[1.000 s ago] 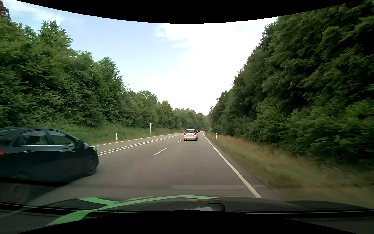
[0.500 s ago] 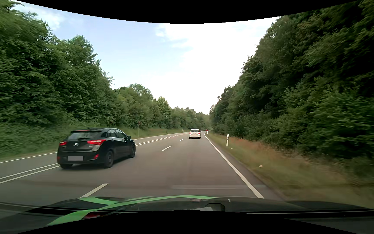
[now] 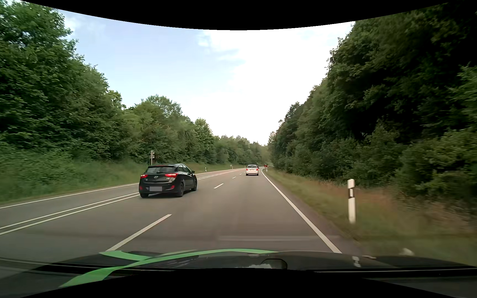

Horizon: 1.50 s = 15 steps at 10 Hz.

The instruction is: Follow the waypoints while adhering to traffic rules and regulations

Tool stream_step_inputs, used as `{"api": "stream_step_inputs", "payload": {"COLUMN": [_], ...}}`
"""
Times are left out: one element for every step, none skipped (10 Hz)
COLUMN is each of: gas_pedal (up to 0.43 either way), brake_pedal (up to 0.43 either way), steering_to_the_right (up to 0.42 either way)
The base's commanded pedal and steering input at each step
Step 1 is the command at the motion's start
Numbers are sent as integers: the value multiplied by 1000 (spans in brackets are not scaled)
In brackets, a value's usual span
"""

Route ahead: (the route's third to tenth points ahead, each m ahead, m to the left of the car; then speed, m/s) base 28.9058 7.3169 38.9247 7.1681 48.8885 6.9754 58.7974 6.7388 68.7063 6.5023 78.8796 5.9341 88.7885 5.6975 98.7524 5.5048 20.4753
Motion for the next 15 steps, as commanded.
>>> {"api": "stream_step_inputs", "payload": {"gas_pedal": [350, 350, 358, 358, 358, 358, 358, 358, 358, 358, 370, 370, 370, 370, 378], "brake_pedal": [0, 0, 0, 0, 0, 0, 0, 0, 0, 0, 0, 0, 0, 0, 0], "steering_to_the_right": [-2, -2, -1, -1, -1, -1, -1, -1, -1, -1, -1, -1, -1, -1, -1]}}
